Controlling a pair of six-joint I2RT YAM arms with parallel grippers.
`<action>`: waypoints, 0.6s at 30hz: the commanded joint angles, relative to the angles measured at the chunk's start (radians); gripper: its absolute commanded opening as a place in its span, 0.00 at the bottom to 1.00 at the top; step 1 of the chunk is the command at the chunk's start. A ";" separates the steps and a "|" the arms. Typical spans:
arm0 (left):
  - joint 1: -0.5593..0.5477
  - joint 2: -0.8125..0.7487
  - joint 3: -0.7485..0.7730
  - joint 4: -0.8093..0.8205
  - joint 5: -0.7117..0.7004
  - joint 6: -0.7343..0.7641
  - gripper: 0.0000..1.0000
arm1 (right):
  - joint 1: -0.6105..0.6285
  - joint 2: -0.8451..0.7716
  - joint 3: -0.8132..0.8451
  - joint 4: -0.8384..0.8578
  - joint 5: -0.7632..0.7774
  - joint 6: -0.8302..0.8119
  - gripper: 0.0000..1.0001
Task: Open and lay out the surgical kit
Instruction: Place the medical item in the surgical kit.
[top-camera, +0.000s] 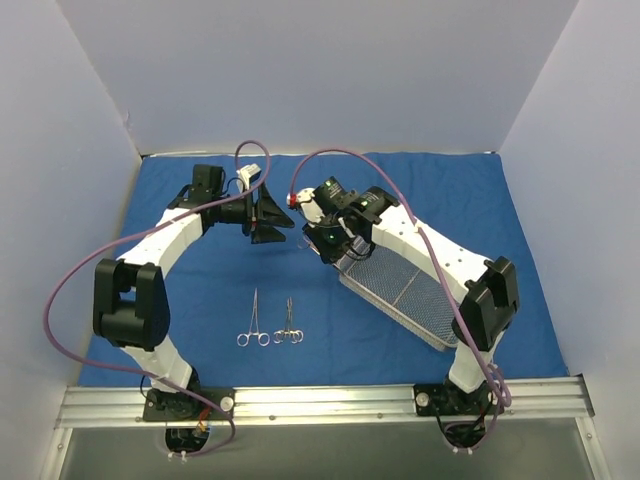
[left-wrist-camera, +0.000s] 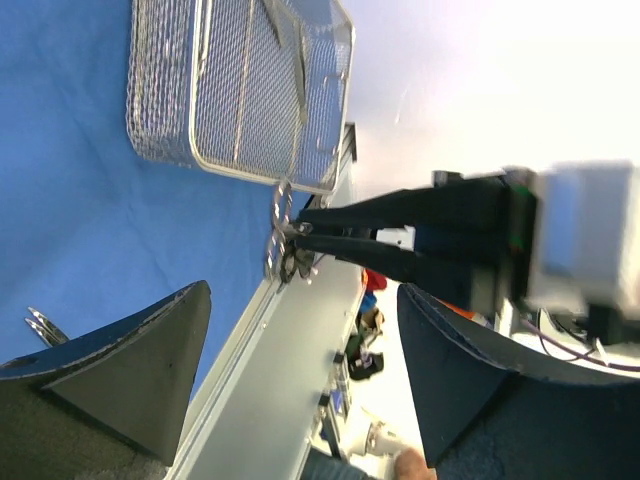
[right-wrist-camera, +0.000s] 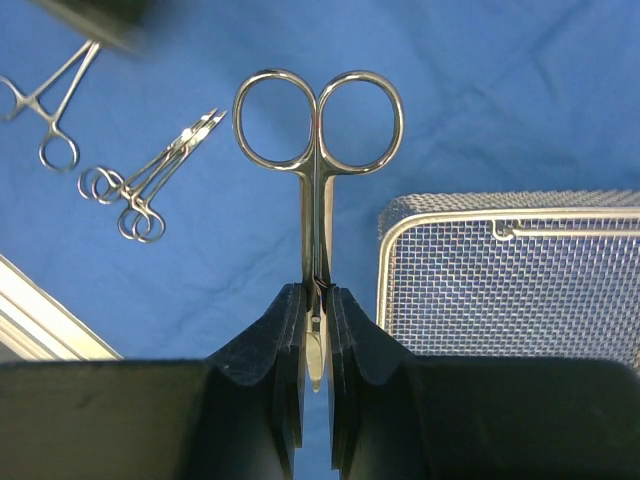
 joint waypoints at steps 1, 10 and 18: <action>-0.028 0.031 0.035 -0.033 0.035 0.055 0.84 | 0.024 -0.046 0.006 -0.025 0.053 -0.064 0.00; -0.100 0.106 0.138 -0.265 0.023 0.204 0.80 | 0.046 -0.102 -0.017 -0.032 0.008 -0.077 0.00; -0.108 0.107 0.118 -0.193 0.044 0.152 0.67 | 0.066 -0.119 -0.040 -0.022 -0.002 -0.066 0.00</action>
